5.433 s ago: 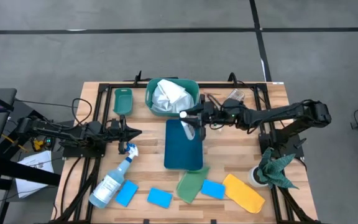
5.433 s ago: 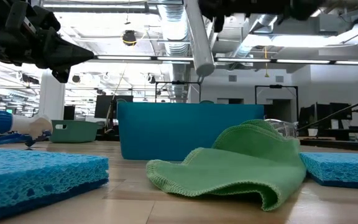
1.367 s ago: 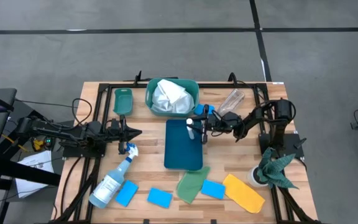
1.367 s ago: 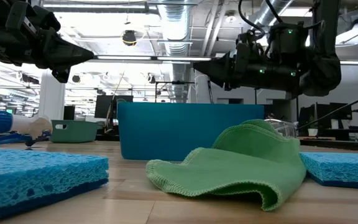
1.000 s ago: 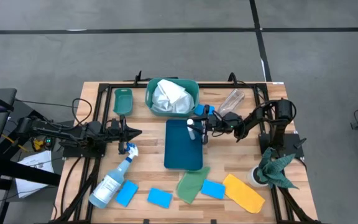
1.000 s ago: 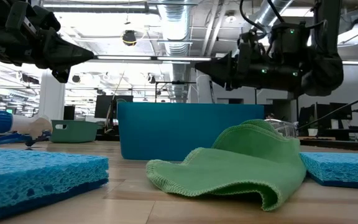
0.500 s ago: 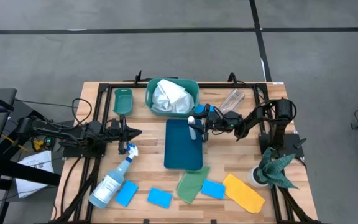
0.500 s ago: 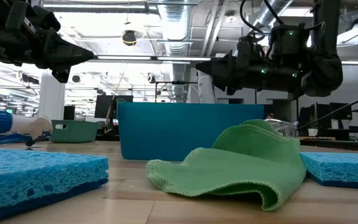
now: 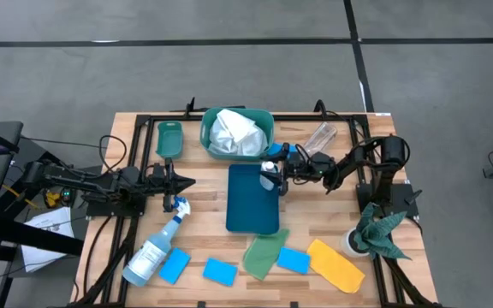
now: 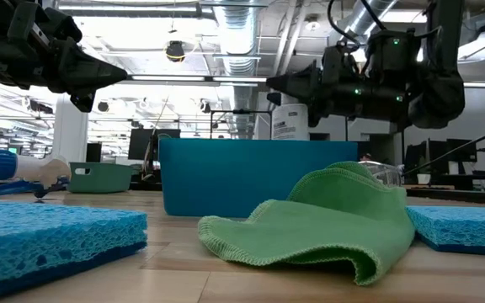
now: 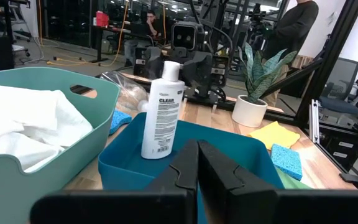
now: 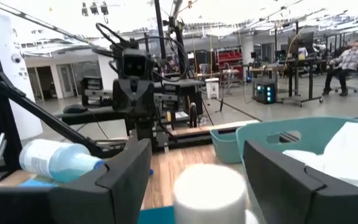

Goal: Pick & Place Kitchen Items

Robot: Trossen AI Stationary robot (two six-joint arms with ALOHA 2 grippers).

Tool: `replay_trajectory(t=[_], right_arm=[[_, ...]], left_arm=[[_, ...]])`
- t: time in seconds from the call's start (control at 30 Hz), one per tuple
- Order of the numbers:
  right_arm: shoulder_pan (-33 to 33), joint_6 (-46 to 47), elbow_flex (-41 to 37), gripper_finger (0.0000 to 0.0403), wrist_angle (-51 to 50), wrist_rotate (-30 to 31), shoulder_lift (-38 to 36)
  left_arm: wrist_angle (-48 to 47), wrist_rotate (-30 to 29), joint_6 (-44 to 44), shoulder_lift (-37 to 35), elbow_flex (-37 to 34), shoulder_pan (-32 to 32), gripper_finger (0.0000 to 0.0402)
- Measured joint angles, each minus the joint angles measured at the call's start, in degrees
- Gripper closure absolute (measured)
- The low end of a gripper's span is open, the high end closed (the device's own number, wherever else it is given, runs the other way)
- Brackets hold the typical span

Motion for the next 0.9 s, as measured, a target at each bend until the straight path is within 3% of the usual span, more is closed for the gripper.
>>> replay_trajectory(t=[0.57,0.9], right_arm=[[-3.0,1.7,0.0,0.0155,-1.1,0.2,-12.3],[-5.5,9.7,0.0,0.0155,-21.7,-1.7,-31.7]], left_arm=[[0.0,0.0,0.0,0.0,0.0,0.0,0.0401],[0.0,0.0,0.0,0.0,0.0,0.0,0.0401]])
